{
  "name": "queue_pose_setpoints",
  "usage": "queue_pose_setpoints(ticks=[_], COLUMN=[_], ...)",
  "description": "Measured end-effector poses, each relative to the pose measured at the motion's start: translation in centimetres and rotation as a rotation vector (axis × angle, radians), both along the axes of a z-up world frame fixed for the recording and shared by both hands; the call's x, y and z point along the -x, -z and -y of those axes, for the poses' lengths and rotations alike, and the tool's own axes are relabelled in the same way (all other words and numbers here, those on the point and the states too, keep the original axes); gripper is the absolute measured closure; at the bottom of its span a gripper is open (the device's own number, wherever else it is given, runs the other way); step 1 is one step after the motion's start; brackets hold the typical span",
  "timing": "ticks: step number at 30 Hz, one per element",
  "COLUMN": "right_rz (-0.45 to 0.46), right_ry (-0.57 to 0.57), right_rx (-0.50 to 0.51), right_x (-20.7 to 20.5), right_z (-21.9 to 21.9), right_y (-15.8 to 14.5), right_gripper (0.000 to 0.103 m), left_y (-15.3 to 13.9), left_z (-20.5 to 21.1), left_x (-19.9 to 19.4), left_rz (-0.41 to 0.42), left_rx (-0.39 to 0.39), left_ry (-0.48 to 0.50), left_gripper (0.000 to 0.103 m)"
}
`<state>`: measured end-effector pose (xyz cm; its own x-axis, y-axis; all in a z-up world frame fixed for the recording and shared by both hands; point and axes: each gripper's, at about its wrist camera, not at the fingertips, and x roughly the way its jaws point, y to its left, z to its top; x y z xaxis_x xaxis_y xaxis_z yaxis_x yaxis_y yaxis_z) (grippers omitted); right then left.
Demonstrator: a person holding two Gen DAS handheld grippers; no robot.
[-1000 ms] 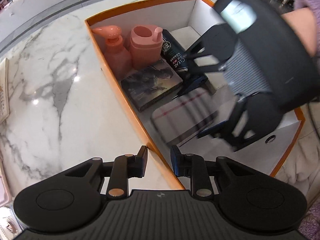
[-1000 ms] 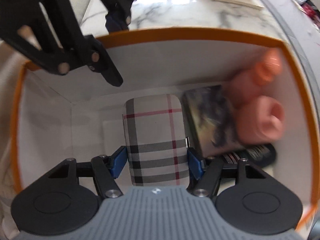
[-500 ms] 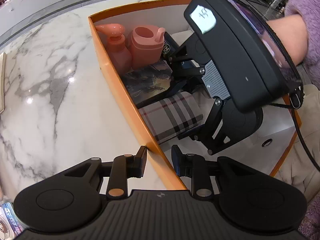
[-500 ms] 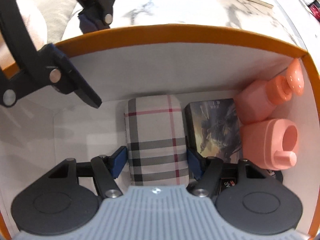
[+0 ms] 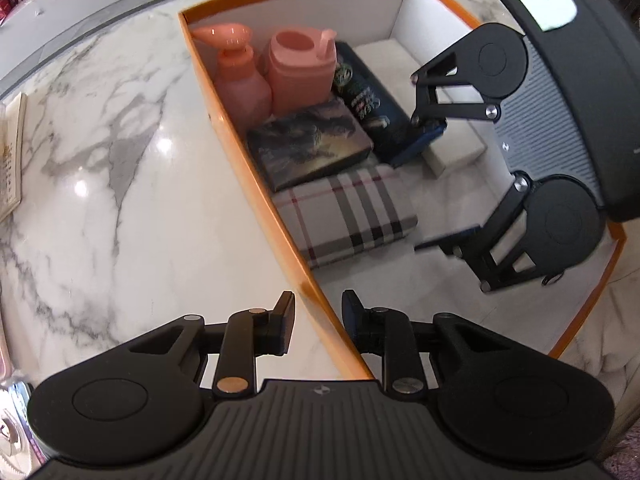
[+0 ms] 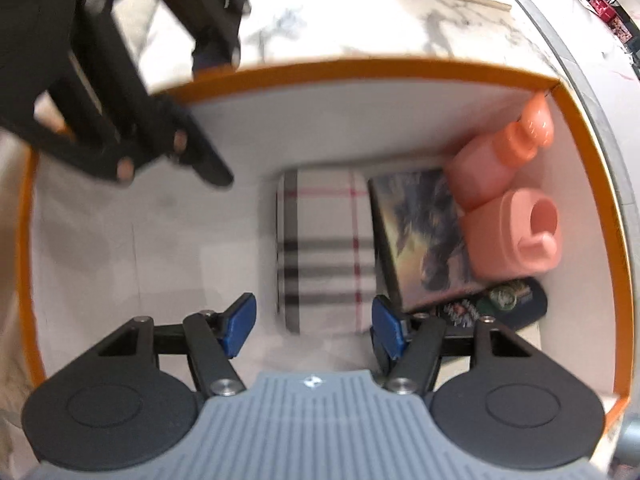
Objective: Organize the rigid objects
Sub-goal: 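Lower plaid case into the box beside the card and open right tool, then move both tools back toward the remaining items on the table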
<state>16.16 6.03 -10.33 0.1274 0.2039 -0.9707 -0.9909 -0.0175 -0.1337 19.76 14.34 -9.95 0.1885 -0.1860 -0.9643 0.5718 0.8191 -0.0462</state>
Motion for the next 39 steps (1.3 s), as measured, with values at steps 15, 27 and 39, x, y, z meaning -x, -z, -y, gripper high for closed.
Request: queue_pose_setpoints(ticks=[15, 27, 39], right_rz=[0.072, 0.123, 0.089], right_ry=[0.160, 0.446, 0.948], right_rx=[-0.101, -0.356, -0.245], right_x=[0.6, 3.4, 3.1], right_z=[1.0, 12.0, 28.1], right_y=[-0.3, -10.3, -5.3], right_gripper=[0.049, 0.048, 0.034], left_y=[-4.5, -11.8, -6.3], left_z=[0.8, 5.6, 19.4], left_x=[4.2, 11.3, 12.5], left_rz=[0.130, 0.335, 0.275], left_rx=[-0.012, 0.085, 0.050], left_ry=[-0.004, 0.205, 0.544], left_gripper=[0.073, 0.070, 0.030])
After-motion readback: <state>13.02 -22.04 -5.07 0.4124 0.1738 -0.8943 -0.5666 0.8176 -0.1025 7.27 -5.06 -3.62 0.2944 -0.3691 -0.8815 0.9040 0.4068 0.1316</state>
